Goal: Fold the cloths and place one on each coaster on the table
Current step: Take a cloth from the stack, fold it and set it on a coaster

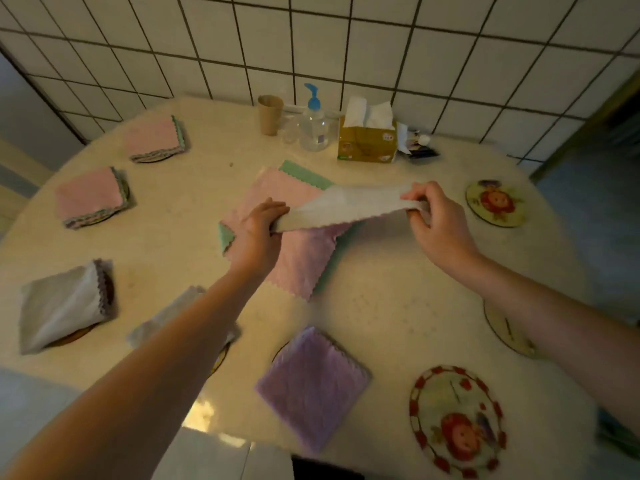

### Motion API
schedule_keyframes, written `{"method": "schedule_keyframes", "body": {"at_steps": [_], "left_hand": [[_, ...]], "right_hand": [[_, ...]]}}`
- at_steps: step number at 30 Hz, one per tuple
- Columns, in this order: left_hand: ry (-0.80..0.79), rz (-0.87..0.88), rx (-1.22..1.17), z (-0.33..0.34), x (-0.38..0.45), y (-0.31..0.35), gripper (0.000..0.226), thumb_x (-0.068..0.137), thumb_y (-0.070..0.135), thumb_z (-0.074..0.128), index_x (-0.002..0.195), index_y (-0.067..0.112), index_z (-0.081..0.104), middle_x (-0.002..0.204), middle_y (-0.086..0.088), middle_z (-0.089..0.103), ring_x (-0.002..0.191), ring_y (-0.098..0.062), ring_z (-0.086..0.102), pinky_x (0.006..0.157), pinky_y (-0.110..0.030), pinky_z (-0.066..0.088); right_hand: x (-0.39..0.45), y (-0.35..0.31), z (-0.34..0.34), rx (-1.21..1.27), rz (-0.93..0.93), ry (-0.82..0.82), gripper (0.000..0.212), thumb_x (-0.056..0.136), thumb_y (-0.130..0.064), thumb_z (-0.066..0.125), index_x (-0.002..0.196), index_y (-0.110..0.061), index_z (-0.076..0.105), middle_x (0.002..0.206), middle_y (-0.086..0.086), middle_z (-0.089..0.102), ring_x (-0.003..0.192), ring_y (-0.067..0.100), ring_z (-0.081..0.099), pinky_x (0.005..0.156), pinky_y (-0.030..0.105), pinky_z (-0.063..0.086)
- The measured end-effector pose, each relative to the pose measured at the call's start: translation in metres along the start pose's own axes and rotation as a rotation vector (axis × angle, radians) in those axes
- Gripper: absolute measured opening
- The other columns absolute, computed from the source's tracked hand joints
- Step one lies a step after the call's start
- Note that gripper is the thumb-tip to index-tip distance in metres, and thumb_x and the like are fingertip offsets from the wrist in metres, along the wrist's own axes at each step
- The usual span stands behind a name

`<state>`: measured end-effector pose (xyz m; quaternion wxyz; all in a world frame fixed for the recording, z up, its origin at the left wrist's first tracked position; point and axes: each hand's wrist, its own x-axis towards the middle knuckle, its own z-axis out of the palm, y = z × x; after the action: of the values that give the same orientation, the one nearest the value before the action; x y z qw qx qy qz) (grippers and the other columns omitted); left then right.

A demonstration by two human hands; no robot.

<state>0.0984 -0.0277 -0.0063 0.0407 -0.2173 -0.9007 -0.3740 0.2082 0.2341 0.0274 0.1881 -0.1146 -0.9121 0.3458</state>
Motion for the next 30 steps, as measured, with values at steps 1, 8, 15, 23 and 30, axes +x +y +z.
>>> {"method": "schedule_keyframes", "body": {"at_steps": [1,8,15,23,30], "left_hand": [[-0.036,0.020,0.002,0.006,-0.015,0.008,0.031,0.086,-0.006,0.056,0.115,-0.001,0.066,0.124,-0.017,0.062,0.123,-0.028,0.052,0.103,-0.019,0.028],[-0.397,0.014,-0.084,0.073,-0.141,0.055,0.043,0.074,-0.017,0.055,0.113,-0.004,0.066,0.122,-0.016,0.062,0.116,-0.031,0.057,0.095,-0.002,0.022],[-0.621,0.012,-0.068,0.111,-0.230,0.081,0.040,0.088,0.013,0.064,0.127,0.006,0.059,0.139,-0.008,0.050,0.130,-0.022,0.045,0.097,-0.003,0.013],[-0.705,-0.050,-0.013,0.128,-0.277,0.104,0.041,0.090,0.021,0.053,0.130,0.012,0.057,0.143,-0.001,0.046,0.135,-0.005,0.024,0.111,-0.009,0.009],[-0.464,-0.315,-0.047,0.126,-0.262,0.117,0.034,0.082,-0.002,0.063,0.099,0.026,0.072,0.097,0.014,0.067,0.095,-0.009,0.062,0.083,-0.019,0.043]], "right_hand": [[-0.017,0.006,-0.009,-0.013,0.008,-0.012,0.016,0.090,-0.007,0.054,0.106,-0.009,0.054,0.120,0.005,0.061,0.118,0.015,0.053,0.092,0.025,0.043],[-0.165,0.074,-0.067,-0.171,0.156,-0.141,0.021,0.081,-0.003,0.063,0.092,-0.019,0.053,0.105,0.002,0.063,0.105,0.014,0.057,0.089,0.031,0.048],[-0.268,0.114,-0.092,-0.216,0.301,-0.279,0.021,0.080,-0.006,0.068,0.099,-0.007,0.061,0.098,0.001,0.066,0.091,0.013,0.059,0.083,0.031,0.049],[-0.298,0.157,-0.123,-0.161,0.256,-0.543,0.019,0.077,-0.003,0.065,0.091,-0.014,0.059,0.102,-0.001,0.064,0.101,0.015,0.058,0.089,0.034,0.048],[-0.262,0.187,-0.148,0.024,0.316,-0.433,0.011,0.085,-0.014,0.066,0.088,-0.024,0.061,0.086,-0.013,0.066,0.084,-0.004,0.061,0.070,0.010,0.048]]}}
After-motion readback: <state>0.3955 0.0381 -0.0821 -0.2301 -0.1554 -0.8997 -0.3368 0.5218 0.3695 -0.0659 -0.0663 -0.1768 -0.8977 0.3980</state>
